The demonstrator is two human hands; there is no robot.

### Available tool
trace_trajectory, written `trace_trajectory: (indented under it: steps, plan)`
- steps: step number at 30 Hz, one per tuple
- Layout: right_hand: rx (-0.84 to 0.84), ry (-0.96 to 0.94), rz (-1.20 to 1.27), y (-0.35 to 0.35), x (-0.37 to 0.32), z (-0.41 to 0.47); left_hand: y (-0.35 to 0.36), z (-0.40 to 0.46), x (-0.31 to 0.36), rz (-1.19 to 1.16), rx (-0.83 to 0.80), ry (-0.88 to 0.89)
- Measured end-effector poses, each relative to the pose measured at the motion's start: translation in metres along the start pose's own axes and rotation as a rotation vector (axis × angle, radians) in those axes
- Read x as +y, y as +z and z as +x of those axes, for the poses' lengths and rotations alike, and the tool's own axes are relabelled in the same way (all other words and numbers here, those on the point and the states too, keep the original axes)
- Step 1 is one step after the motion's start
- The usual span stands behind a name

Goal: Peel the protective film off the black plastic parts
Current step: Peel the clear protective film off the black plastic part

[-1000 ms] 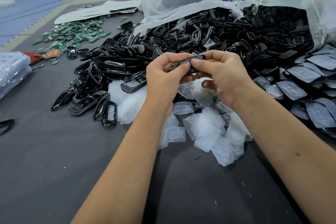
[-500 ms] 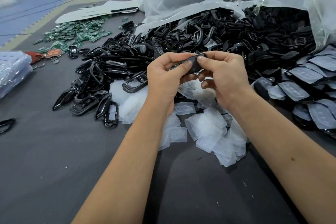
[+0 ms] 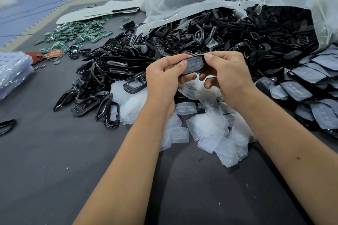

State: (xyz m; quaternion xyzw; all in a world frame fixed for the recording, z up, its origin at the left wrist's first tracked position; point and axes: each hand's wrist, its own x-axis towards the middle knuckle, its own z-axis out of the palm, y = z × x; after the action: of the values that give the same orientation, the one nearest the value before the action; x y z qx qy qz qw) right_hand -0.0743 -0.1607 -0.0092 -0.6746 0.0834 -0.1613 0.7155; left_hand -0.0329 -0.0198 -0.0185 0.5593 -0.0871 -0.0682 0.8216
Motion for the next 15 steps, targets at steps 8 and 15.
trace_trajectory:
  steps: [8,15]
  plan:
    - [0.049,-0.072,-0.098,-0.0018,0.0046,0.0018,0.0006,0.0002,0.0008,0.024,-0.024,0.012]
    - [0.066,-0.109,-0.141,-0.0022,0.0064,0.0027,0.0035,-0.0011,-0.0019,0.096,-0.002,0.050]
